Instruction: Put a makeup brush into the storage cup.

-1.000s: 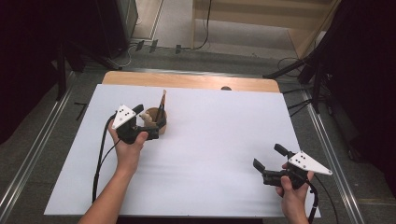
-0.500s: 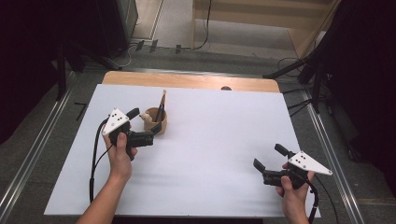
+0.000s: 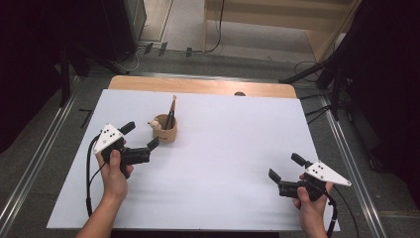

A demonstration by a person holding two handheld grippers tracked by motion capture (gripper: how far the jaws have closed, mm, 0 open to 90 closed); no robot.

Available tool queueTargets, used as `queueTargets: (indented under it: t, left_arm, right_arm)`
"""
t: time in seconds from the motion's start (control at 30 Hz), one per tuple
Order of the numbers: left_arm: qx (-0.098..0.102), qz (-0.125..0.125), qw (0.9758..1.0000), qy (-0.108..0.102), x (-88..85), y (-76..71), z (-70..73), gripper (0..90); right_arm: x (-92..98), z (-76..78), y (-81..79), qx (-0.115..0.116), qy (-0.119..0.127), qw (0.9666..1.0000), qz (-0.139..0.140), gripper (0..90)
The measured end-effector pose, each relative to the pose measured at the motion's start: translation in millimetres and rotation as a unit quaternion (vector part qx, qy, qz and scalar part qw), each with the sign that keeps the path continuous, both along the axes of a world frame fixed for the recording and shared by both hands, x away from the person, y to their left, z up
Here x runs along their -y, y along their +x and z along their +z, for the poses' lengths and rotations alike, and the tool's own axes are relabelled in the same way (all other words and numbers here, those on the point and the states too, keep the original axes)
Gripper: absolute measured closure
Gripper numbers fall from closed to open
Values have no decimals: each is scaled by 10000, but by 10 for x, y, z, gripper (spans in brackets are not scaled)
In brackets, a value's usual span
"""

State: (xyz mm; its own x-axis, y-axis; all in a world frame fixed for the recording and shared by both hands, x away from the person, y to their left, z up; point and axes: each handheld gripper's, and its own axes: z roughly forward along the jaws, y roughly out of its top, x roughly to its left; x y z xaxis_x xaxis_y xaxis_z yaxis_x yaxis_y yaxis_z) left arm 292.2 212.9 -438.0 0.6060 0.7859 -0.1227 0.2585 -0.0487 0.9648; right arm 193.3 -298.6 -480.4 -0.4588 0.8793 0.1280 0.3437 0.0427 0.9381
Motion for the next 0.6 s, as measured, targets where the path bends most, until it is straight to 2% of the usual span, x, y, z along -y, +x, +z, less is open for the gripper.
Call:
queueTargets:
  t: [0.13, 0.37, 0.6]
  left_arm:
    - [-45, 20, 10000, 58, -92, -60, -35, 0]
    - [-67, 69, 10000, -18, -229, -150, -53, 0]
    - [25, 25, 10000, 81, -299, -264, -4, 0]
  right_arm:
    - [3, 3, -4, 10, -23, 10000, -9, 0]
    - [7, 1, -7, 6, -62, 10000, -17, 0]
    - [9, 2, -13, 10, -90, 10000, -30, 0]
